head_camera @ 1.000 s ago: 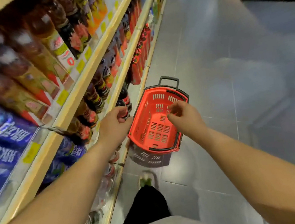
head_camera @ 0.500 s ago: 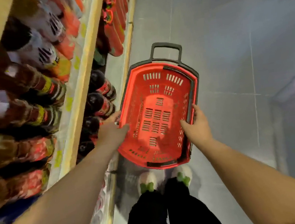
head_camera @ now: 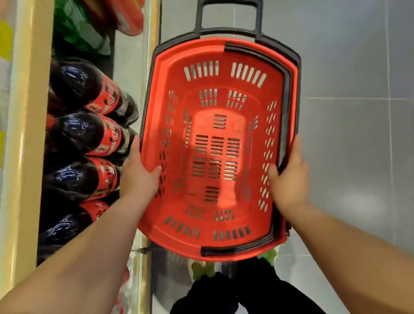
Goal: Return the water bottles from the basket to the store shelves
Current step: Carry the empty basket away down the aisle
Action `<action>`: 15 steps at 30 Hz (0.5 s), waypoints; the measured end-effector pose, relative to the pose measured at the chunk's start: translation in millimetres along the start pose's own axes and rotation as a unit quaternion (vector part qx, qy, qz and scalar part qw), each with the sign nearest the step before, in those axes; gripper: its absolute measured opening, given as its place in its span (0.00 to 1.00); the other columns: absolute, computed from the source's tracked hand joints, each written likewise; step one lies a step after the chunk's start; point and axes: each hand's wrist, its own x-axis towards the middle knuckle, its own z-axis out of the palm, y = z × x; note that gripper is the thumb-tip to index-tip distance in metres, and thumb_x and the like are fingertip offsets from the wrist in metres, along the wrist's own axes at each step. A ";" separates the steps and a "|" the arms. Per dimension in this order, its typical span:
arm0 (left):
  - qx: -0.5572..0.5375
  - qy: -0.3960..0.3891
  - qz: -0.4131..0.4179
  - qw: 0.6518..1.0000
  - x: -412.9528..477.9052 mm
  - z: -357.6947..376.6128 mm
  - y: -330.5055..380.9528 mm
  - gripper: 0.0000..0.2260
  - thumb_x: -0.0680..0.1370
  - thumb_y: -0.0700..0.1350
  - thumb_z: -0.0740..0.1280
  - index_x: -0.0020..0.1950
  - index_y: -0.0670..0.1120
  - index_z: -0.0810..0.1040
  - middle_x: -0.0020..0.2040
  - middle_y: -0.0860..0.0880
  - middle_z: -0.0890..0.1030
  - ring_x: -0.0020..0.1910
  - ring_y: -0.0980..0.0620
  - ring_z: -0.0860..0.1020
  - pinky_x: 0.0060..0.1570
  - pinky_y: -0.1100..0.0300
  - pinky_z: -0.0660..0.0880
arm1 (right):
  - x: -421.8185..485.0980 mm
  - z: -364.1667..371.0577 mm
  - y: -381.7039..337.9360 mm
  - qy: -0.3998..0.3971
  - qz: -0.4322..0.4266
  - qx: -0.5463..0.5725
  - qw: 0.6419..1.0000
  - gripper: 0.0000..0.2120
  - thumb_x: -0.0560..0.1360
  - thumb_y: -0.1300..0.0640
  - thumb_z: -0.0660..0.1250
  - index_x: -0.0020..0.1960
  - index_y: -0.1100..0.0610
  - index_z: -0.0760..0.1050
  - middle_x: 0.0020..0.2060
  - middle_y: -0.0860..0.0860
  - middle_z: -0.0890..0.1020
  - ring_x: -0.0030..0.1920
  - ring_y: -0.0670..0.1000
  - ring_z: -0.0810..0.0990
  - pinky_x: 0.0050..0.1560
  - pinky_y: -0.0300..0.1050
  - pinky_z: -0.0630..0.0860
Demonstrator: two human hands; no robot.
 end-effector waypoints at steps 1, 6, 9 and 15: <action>0.013 0.005 0.001 1.000 -2.6 -4.3 6.2 0.36 0.76 0.44 0.69 0.78 0.56 0.52 0.70 0.40 0.69 0.68 0.39 0.70 0.64 0.48 0.67 | 0.6 -6.9 -3.3 -0.003 0.001 -0.008 1.000 0.36 0.76 0.58 0.63 0.78 0.52 0.48 0.61 0.62 0.73 0.58 0.63 0.75 0.57 0.55 0.72; 0.050 0.020 0.025 0.998 -41.4 -48.5 56.7 0.33 0.75 0.46 0.67 0.77 0.55 0.57 0.70 0.44 0.72 0.67 0.41 0.72 0.64 0.48 0.69 | -10.1 -69.9 -22.9 -0.004 0.014 -0.012 1.000 0.32 0.74 0.56 0.64 0.75 0.53 0.57 0.57 0.61 0.77 0.52 0.63 0.79 0.52 0.53 0.75; 0.068 0.008 0.018 0.997 -82.8 -87.4 96.6 0.33 0.76 0.48 0.67 0.77 0.58 0.55 0.68 0.44 0.74 0.65 0.40 0.73 0.62 0.48 0.69 | -36.1 -128.3 -36.1 -0.008 0.026 0.028 0.999 0.31 0.71 0.52 0.65 0.72 0.51 0.61 0.55 0.58 0.79 0.52 0.61 0.80 0.53 0.54 0.77; 0.035 0.032 0.109 0.993 -166.2 -160.6 186.9 0.32 0.75 0.46 0.70 0.76 0.53 0.61 0.66 0.44 0.76 0.63 0.41 0.75 0.60 0.51 0.70 | -82.2 -259.5 -62.3 0.036 0.022 0.106 0.993 0.33 0.68 0.49 0.66 0.72 0.51 0.62 0.58 0.55 0.80 0.56 0.58 0.80 0.57 0.57 0.77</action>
